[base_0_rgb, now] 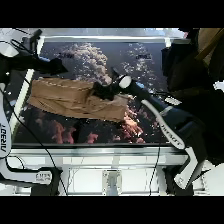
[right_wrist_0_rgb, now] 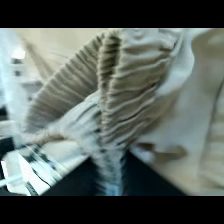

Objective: Fold the clothes and pants, and hang the long-sleeved shirts on hangers.

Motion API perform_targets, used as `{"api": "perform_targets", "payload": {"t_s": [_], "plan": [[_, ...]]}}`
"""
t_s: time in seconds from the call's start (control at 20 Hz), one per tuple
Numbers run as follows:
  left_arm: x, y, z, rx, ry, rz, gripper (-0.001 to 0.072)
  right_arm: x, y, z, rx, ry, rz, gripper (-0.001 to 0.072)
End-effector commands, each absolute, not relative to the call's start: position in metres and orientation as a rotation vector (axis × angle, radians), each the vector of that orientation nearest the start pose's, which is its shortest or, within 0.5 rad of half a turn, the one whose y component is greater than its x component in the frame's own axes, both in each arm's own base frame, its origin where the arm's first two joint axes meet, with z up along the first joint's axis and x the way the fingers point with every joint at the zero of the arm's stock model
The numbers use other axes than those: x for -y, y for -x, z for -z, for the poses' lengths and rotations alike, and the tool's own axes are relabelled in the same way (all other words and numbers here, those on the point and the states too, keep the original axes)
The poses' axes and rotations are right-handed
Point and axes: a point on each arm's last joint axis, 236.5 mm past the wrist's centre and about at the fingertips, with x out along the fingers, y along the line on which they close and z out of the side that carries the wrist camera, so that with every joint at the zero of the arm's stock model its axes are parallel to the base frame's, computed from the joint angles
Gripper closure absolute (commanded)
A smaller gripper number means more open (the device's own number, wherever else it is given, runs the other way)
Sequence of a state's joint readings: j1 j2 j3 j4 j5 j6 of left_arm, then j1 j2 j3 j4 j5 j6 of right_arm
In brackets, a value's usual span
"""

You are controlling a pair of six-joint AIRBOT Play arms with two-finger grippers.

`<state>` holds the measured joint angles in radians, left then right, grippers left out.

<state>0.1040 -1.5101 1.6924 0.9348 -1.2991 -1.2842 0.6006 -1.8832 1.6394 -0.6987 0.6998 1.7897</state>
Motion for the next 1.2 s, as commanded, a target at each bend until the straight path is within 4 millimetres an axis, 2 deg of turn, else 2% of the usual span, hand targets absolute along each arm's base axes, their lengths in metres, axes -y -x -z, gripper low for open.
{"api": "perform_targets", "payload": {"t_s": [0.0, 0.05, 0.1, 0.15, 0.2, 0.25, 0.4, 0.45, 0.5, 0.55, 0.65, 0.7, 0.8, 0.9, 1.0, 1.05, 1.15], "plan": [[0.072, -0.477, -0.148, -0.957, 0.284, 0.481, 0.0698, -0.481, -0.441, -0.002, -1.086, -0.810, -0.643, 0.0181], [0.073, -0.477, -0.148, -0.957, 0.284, 0.483, 0.0698, -0.480, -0.447, -0.014, -1.065, -0.804, -0.658, 0.0147], [0.073, -0.477, -0.148, -0.957, 0.285, 0.483, 0.0698, -0.474, -0.454, -0.023, -1.054, -0.773, -0.672, 0.0147], [0.073, -0.476, -0.148, -0.956, 0.287, 0.484, 0.0698, -0.461, -0.461, -0.029, -1.055, -0.711, -0.682, 0.0148], [0.074, -0.475, -0.147, -0.961, 0.286, 0.487, 0.0698, -0.436, -0.467, -0.029, -1.092, -0.615, -0.681, 0.0149], [0.074, -0.473, -0.146, -0.970, 0.285, 0.491, 0.0698, -0.405, -0.467, -0.025, -1.159, -0.516, -0.664, 0.0150], [0.075, -0.472, -0.146, -0.973, 0.278, 0.497, 0.0698, -0.272, -0.457, -0.008, -1.385, -0.237, -0.472, 0.0153], [0.075, -0.472, -0.146, -0.973, 0.279, 0.497, 0.0698, -0.234, -0.453, -0.004, -1.432, -0.170, -0.393, 0.0151], [0.075, -0.472, -0.146, -0.973, 0.279, 0.497, 0.0697, -0.208, -0.449, 0.000, -1.459, -0.130, -0.332, 0.0150], [0.075, -0.472, -0.146, -0.974, 0.278, 0.497, 0.0698, -0.191, -0.444, 0.007, -1.478, -0.123, -0.294, 0.0149], [0.075, -0.472, -0.146, -0.974, 0.279, 0.497, 0.0698, -0.180, -0.436, 0.026, -1.481, -0.149, -0.262, 0.0149], [0.075, -0.472, -0.146, -0.974, 0.278, 0.497, 0.0698, -0.181, -0.431, 0.039, -1.473, -0.174, -0.258, 0.0148], [0.075, -0.472, -0.146, -0.974, 0.279, 0.497, 0.0697, -0.201, -0.424, 0.065, -1.434, -0.315, -0.287, 0.0100], [0.075, -0.472, -0.146, -0.974, 0.279, 0.497, 0.0698, -0.214, -0.424, 0.086, -1.395, -0.460, -0.296, 0.0085], [0.075, -0.472, -0.146, -0.974, 0.279, 0.497, 0.0698, -0.232, -0.445, 0.077, -1.278, -0.660, -0.346, 0.0023], [0.075, -0.472, -0.146, -0.974, 0.279, 0.497, 0.0698, -0.240, -0.453, 0.068, -1.231, -0.728, -0.398, 0.0023], [0.075, -0.472, -0.146, -0.974, 0.279, 0.497, 0.0698, -0.239, -0.457, 0.065, -1.223, -0.784, -0.417, 0.0023]]}}
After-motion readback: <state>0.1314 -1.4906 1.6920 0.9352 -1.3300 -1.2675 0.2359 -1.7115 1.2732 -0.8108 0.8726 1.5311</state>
